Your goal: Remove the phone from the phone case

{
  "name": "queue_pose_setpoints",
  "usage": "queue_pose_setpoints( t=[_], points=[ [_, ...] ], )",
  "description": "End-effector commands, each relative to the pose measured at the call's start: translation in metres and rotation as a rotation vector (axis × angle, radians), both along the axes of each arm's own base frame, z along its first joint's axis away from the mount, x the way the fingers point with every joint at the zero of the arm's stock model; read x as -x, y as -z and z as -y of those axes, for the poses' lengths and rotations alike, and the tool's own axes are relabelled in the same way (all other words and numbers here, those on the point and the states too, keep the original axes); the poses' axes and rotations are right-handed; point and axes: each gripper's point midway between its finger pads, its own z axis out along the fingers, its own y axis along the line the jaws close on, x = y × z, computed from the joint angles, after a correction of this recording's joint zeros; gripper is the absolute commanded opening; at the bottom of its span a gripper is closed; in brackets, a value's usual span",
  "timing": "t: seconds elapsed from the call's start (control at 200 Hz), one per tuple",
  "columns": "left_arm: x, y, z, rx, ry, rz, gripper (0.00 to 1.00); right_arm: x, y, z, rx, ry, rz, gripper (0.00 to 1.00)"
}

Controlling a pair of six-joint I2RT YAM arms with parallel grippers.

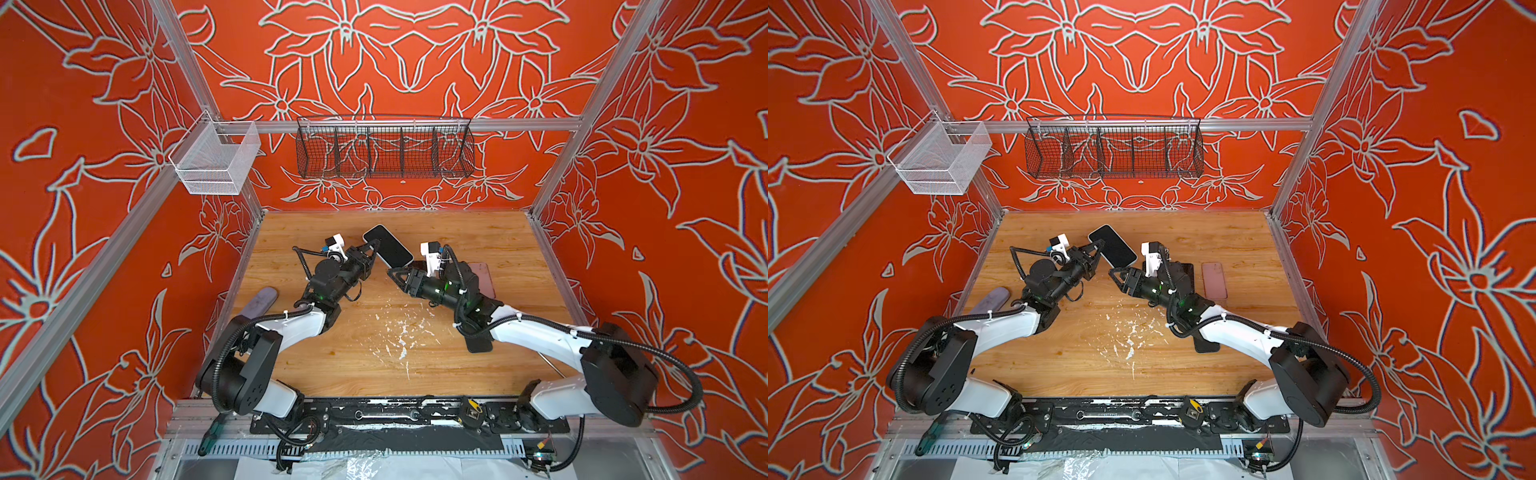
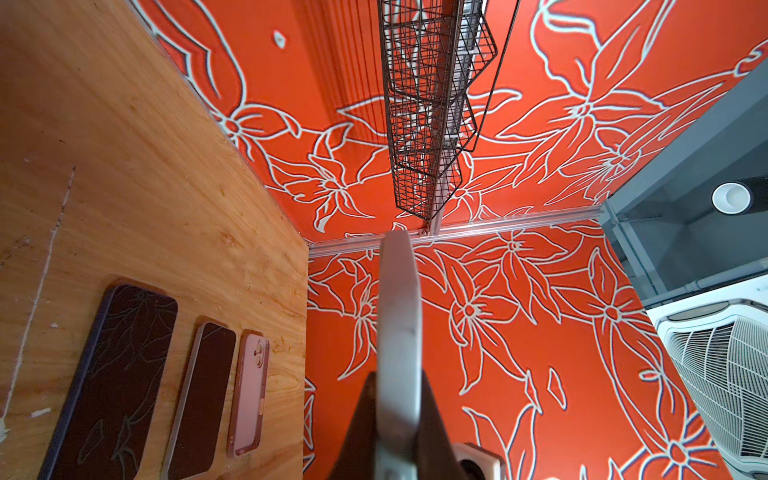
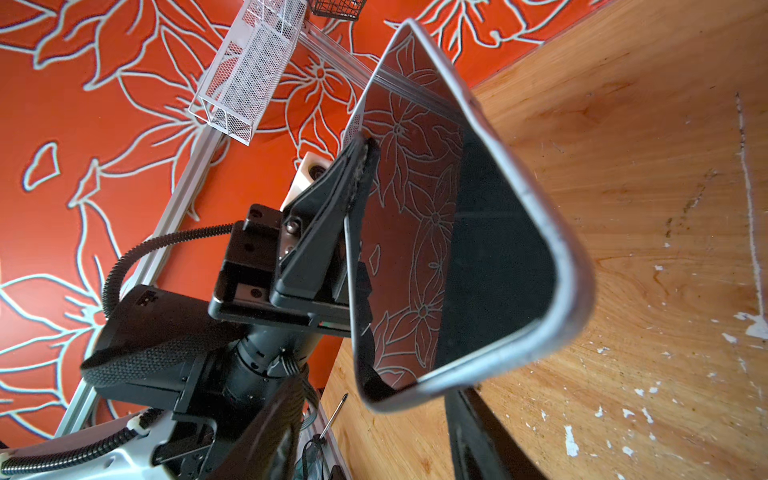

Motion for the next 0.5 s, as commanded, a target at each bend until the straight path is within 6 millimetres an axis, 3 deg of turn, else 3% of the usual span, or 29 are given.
queue_pose_setpoints(
  t=[0.0,0.49],
  points=[
    [0.0044,-0.0283,0.0035,0.071,0.026,0.096,0.00,-0.0058,-0.0231,-0.0072,-0.074,0.007,0.044,0.52],
    [0.0005,-0.0238,0.0070,0.113,0.042,0.090,0.00,-0.0141,-0.0190,-0.0061,-0.097,0.046,0.040,0.33]
  ],
)
